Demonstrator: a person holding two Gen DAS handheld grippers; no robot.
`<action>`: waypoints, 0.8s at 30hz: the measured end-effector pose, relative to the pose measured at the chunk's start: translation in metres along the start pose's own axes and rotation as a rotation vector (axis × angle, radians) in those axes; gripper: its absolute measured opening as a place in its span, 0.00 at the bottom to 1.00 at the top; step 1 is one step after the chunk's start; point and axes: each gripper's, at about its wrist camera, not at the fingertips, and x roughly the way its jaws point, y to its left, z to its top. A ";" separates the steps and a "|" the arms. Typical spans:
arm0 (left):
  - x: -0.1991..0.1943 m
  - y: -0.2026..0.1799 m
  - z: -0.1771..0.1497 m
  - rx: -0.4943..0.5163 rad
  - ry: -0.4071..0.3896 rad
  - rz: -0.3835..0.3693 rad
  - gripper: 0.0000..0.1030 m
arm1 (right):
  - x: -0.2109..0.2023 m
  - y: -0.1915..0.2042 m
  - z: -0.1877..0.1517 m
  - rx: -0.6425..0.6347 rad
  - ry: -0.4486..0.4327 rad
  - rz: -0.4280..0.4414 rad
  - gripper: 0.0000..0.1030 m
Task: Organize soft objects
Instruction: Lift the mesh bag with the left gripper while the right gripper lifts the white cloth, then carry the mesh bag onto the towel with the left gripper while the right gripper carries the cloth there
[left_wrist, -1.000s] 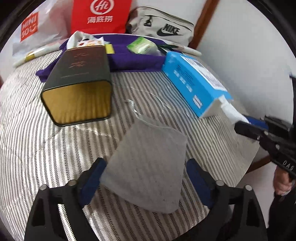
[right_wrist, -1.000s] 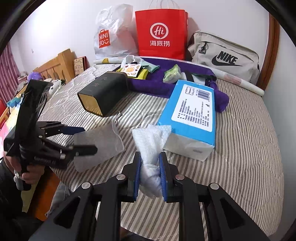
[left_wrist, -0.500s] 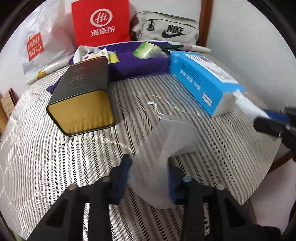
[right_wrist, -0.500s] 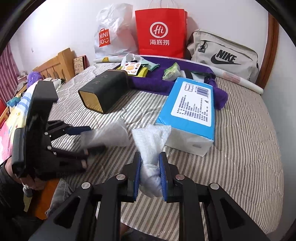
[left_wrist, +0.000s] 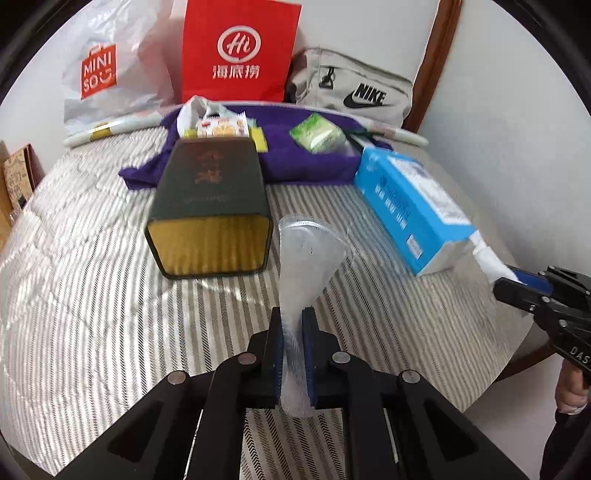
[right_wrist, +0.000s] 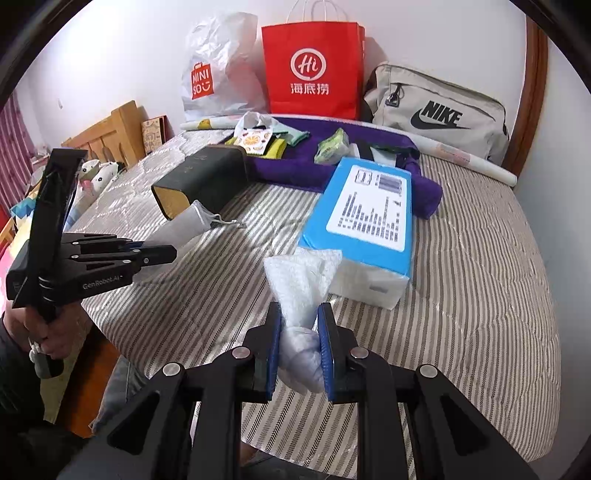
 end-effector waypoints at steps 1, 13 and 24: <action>-0.004 -0.002 0.003 0.006 -0.013 -0.001 0.09 | -0.001 0.000 0.002 -0.002 -0.005 0.001 0.19; -0.024 0.000 0.049 0.001 -0.082 -0.029 0.09 | 0.003 -0.014 0.046 -0.010 -0.071 -0.005 0.19; -0.011 0.014 0.099 -0.023 -0.108 -0.027 0.09 | 0.025 -0.036 0.109 0.006 -0.121 -0.025 0.19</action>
